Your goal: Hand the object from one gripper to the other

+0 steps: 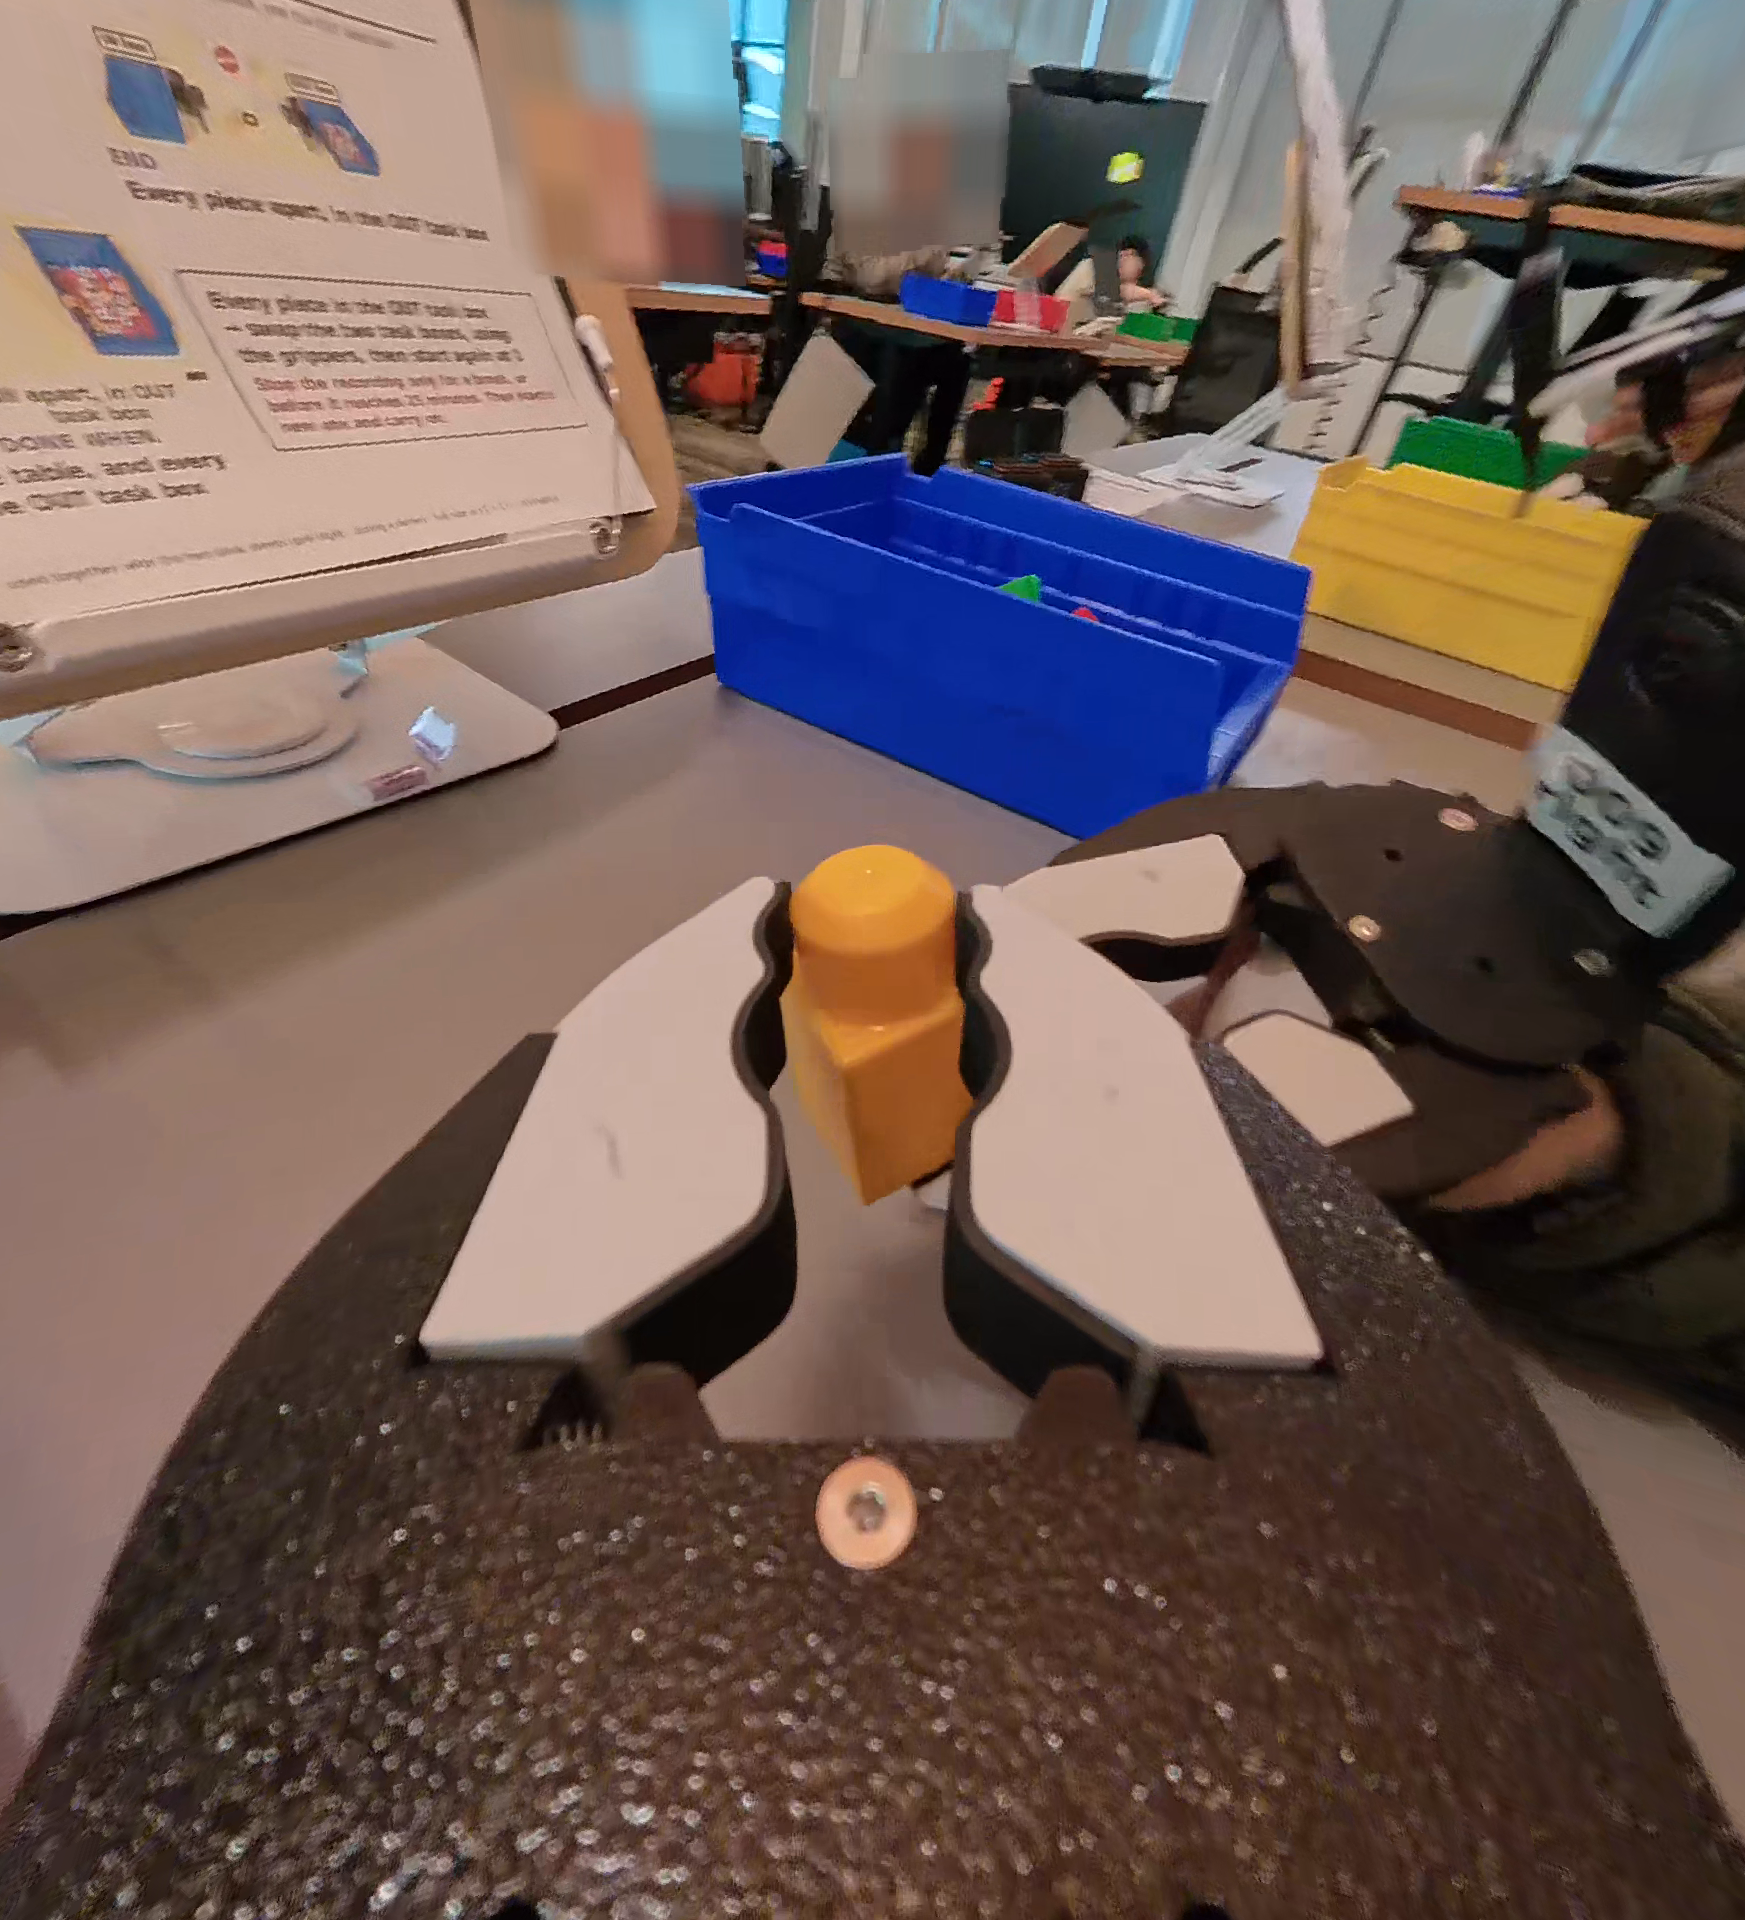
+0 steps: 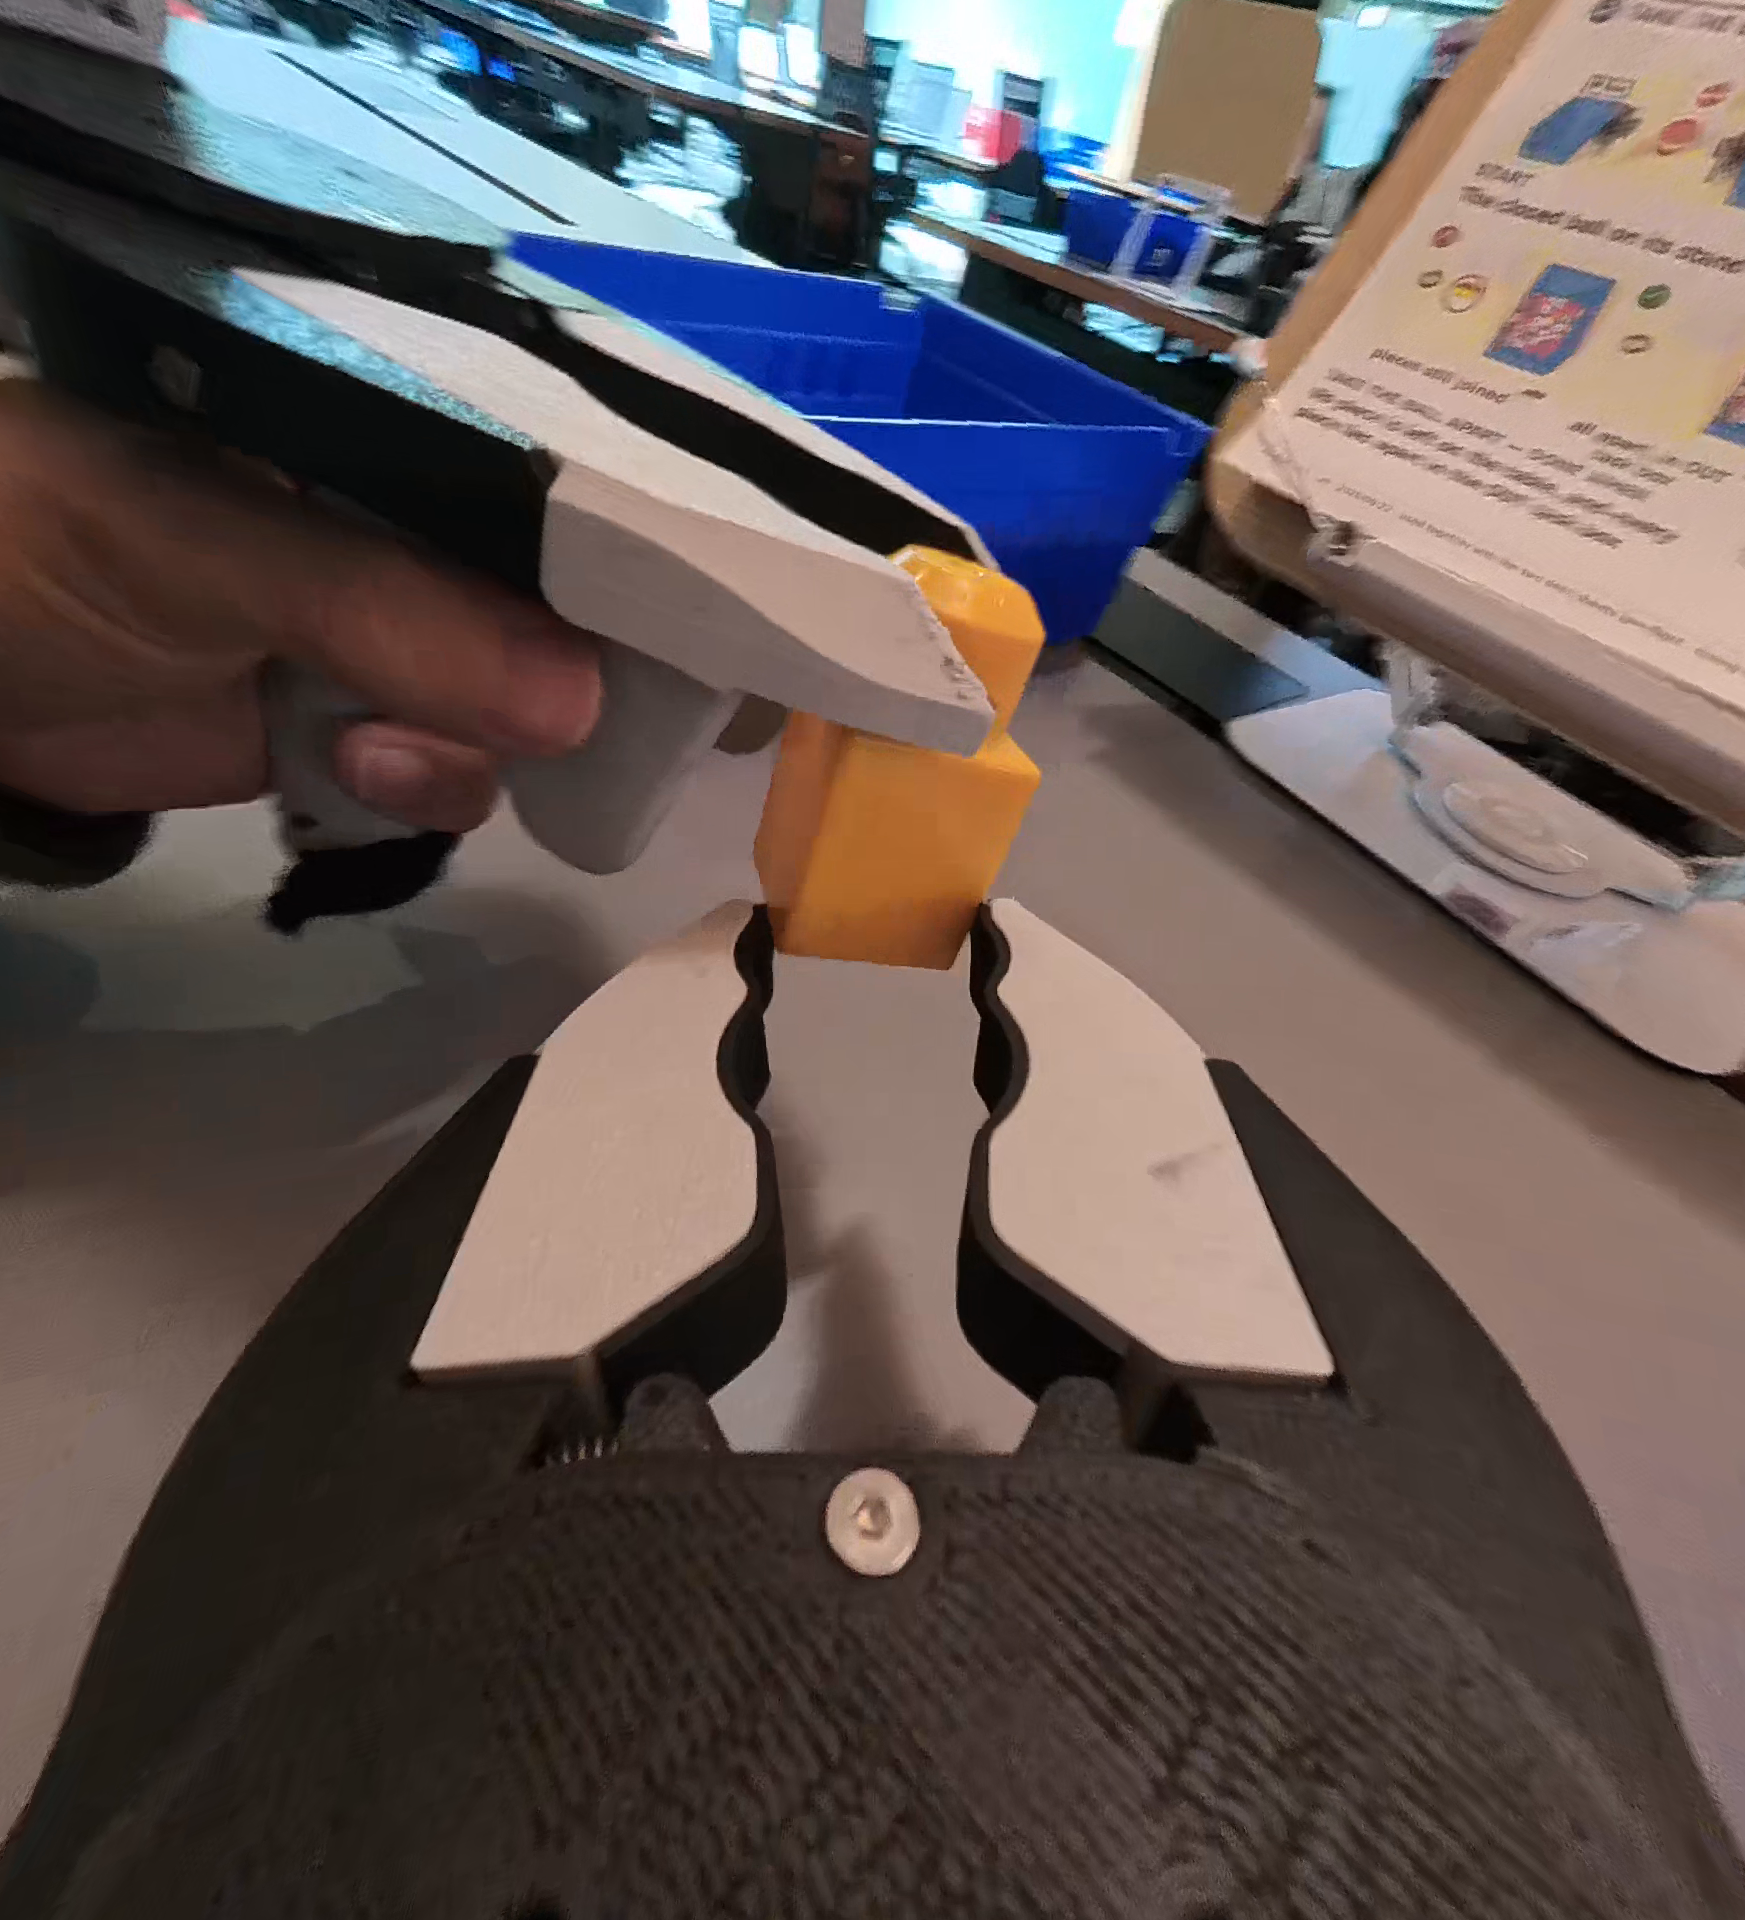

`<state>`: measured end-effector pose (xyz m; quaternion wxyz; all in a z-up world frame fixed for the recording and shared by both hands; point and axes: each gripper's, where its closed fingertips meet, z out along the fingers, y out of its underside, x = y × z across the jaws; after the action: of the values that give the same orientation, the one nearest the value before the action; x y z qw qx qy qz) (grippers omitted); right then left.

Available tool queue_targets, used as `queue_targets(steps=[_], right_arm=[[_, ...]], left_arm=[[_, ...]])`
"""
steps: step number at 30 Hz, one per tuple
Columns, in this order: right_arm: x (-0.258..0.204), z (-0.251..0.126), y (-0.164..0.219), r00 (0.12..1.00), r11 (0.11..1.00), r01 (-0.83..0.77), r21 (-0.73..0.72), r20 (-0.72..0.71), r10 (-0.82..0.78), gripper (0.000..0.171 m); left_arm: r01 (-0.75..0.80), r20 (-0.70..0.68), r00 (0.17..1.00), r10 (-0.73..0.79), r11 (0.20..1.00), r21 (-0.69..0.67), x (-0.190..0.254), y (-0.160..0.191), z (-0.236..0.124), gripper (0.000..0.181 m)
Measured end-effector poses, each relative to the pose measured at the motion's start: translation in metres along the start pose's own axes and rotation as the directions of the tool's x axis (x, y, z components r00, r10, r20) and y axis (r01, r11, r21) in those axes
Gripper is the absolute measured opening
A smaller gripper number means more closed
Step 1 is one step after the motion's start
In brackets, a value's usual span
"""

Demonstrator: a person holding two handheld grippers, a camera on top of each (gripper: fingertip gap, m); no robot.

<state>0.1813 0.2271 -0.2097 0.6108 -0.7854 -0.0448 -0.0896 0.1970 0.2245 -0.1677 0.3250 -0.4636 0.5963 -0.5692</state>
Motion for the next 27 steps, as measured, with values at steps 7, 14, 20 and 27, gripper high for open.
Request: queue_targets(steps=[7,14,20,27], right_arm=[[-0.038,-0.029,-0.03,0.731,0.876,-0.48,0.042,0.572,0.373,0.057],[-0.066,-0.041,-0.05,0.576,0.826,-0.563,0.029,0.731,0.367,0.043],[-0.045,-0.027,-0.043,0.775,0.895,-0.431,0.117,0.556,0.301,0.039],[0.036,-0.019,-0.017,0.971,0.993,0.1,0.068,-0.226,-0.082,0.038]], left_arm=[[0.162,-0.526,0.849,-0.041,0.969,0.186,0.045,-0.026,-0.037,0.029],[0.229,-0.703,0.711,-0.026,0.953,0.196,0.064,-0.023,-0.053,0.029],[0.211,-0.604,0.795,-0.054,0.958,0.192,0.05,-0.023,-0.043,0.028],[0.221,-0.242,0.951,-0.192,0.97,0.098,0.016,-0.012,-0.004,0.064]])
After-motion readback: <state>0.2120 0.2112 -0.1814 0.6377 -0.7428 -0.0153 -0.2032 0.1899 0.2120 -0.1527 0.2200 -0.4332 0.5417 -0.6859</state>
